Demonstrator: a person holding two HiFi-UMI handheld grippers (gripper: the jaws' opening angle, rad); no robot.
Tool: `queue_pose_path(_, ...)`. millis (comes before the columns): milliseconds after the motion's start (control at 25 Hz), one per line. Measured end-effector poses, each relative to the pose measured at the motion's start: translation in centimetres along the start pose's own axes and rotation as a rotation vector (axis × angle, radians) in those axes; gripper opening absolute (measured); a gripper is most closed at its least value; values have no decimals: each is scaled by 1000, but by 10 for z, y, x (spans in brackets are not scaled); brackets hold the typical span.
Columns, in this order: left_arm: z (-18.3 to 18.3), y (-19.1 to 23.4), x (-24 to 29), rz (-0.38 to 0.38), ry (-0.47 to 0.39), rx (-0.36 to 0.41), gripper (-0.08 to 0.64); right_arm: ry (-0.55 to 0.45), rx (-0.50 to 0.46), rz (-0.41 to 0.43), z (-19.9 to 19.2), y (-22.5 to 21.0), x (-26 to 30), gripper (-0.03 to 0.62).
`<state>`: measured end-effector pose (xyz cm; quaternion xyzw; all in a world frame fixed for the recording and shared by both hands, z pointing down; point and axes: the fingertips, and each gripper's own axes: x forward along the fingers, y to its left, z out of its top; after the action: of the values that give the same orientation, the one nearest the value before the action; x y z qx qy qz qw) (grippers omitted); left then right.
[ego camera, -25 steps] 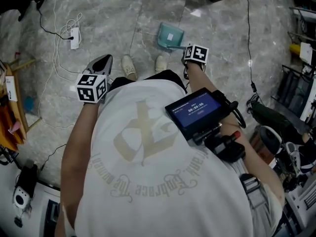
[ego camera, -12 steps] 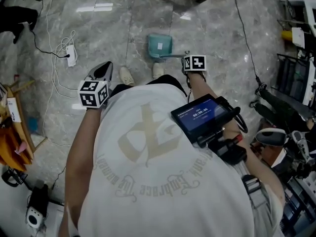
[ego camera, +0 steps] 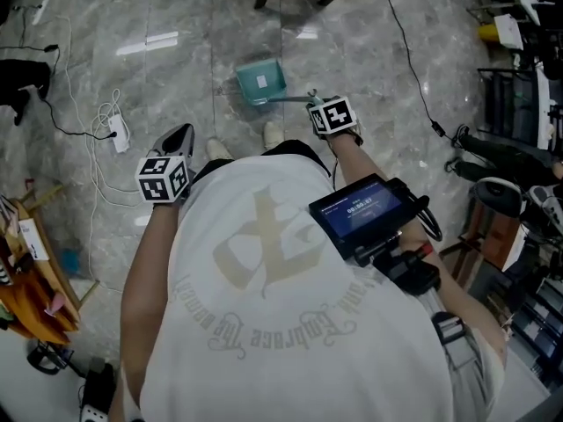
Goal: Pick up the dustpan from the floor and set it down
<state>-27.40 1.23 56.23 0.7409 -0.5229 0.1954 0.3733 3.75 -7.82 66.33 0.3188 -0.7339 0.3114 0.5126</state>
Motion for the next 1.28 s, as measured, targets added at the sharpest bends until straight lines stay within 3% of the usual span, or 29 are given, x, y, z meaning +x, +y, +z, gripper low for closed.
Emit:
queue_pose_path(680, 41, -22, 18, -60, -30, 105, 14, -123, -101, 66, 54, 11, -75, 77)
queue_pose_path(1280, 57, -26, 17, -75, -72, 147, 12, -221, -301, 82, 110, 28, -156, 77)
